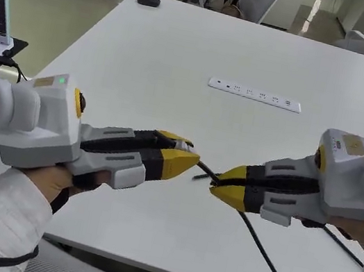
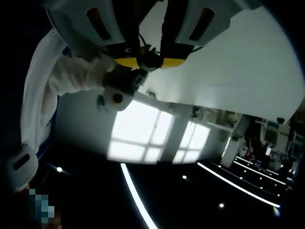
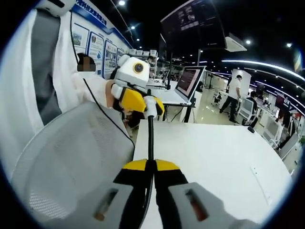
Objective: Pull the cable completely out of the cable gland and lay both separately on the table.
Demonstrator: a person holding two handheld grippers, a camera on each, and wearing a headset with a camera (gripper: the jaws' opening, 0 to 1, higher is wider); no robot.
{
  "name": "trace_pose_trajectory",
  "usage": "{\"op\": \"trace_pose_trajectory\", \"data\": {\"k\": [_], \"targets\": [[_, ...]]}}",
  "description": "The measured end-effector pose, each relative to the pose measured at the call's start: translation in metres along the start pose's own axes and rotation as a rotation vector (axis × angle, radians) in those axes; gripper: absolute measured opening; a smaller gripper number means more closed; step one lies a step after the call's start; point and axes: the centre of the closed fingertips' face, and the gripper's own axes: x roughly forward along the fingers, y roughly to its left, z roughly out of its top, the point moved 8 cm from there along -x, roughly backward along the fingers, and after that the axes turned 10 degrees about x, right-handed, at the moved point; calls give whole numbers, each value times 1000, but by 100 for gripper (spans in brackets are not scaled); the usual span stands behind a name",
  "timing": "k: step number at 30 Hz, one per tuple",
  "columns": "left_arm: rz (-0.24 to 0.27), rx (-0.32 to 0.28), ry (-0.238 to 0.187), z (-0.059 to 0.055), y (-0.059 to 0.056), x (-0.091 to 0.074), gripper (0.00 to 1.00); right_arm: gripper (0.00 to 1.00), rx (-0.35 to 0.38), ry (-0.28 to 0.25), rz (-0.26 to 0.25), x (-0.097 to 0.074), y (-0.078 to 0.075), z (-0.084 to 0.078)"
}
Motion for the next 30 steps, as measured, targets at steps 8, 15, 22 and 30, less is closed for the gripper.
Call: {"op": "trace_pose_trajectory", "data": {"k": [8, 15, 22, 30], "targets": [[51, -36, -48, 4, 7, -5, 16, 2, 36, 47, -138, -15, -23, -17], [69, -49, -58, 4, 9, -6, 16, 2, 113, 61, -283, -34, -48, -29], [49, -43, -43, 2, 7, -3, 16, 2, 141, 142, -368, -45, -74, -35], [55, -50, -48, 2, 9, -4, 16, 3, 102, 216, -388, -45, -103, -29]]}}
